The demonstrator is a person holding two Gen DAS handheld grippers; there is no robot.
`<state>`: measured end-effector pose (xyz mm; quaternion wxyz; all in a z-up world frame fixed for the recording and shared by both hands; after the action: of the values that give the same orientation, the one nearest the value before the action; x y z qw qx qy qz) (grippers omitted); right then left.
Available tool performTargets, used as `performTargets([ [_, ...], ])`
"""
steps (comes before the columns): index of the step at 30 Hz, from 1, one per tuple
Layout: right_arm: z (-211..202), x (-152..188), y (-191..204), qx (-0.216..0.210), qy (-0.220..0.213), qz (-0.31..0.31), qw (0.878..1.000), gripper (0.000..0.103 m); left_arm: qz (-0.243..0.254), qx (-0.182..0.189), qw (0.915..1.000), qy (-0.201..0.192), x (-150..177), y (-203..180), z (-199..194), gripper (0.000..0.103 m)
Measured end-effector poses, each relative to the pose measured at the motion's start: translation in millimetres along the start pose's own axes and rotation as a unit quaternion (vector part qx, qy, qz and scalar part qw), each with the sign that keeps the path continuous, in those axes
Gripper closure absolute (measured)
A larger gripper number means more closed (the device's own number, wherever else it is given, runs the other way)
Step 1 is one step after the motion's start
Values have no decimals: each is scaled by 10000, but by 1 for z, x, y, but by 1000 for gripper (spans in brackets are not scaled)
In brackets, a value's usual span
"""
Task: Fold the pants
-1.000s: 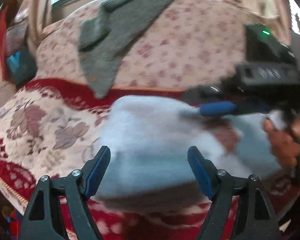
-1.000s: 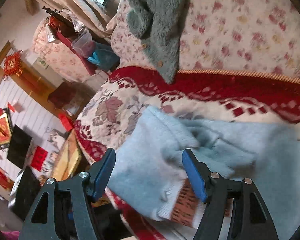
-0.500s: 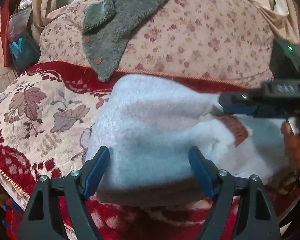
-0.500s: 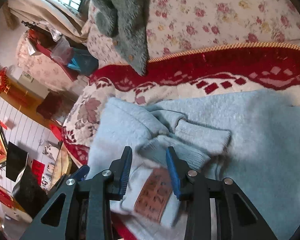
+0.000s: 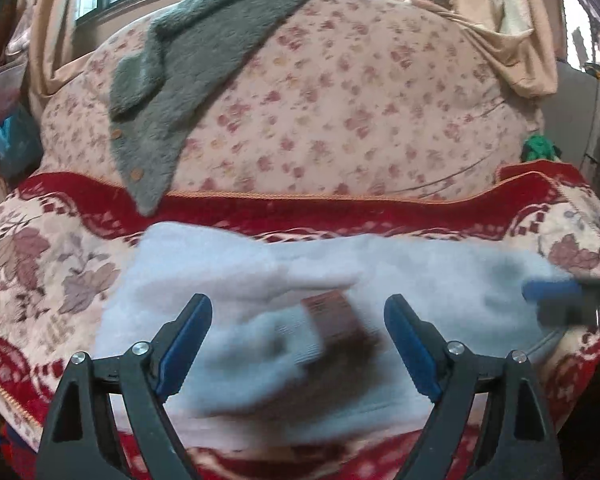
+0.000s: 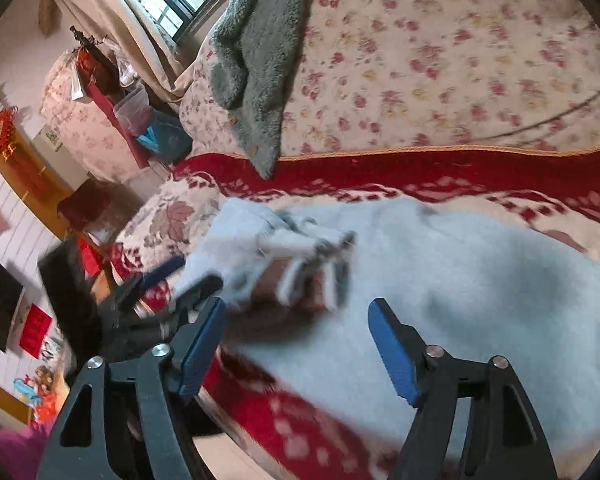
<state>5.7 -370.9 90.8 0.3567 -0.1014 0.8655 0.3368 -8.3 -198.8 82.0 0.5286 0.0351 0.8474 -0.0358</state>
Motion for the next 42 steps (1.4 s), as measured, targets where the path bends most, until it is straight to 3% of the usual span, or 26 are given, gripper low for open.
performTargets([
  [2,-16,13,-11,207,73,-63,9997,15,28,147,9999,0,-3,-15,5,15],
  [11,-77,66,-84,731,136,768,9943,12,-49,918,9954,268,-10,-70,35,11],
  [19,-83,87,-117,673,-33,1500,9864,10,136,1426,9882,539,-11,-120,65,10],
  [26,-77,104,-133,458,-247,2285,9721,8,260,1987,9758,875,-13,-157,98,10],
  [31,-74,93,-141,324,-804,2368,9677,7,408,2519,9601,1145,-14,-185,125,10],
  [36,-70,88,-147,198,-1097,2441,9633,7,626,3338,9297,1422,-21,-214,147,10],
  [37,-71,87,-148,148,-1179,2457,9620,7,669,3533,9202,1548,-20,-220,152,10],
  [42,-69,85,-147,45,-1293,2369,9629,7,1131,3887,8942,1913,-13,-237,176,10],
])
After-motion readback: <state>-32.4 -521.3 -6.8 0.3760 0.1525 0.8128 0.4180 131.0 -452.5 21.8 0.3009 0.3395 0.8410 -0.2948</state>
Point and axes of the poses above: each gripper's, at about its wrist camera, not at the fingertips, and z roughly the way its jaws point, y to its left, x to its underside, the point moved 7 cm from there along z, roughly the way its jaws point, and after that the axes turned 12 degrees about -y, right-handed, at the moved point
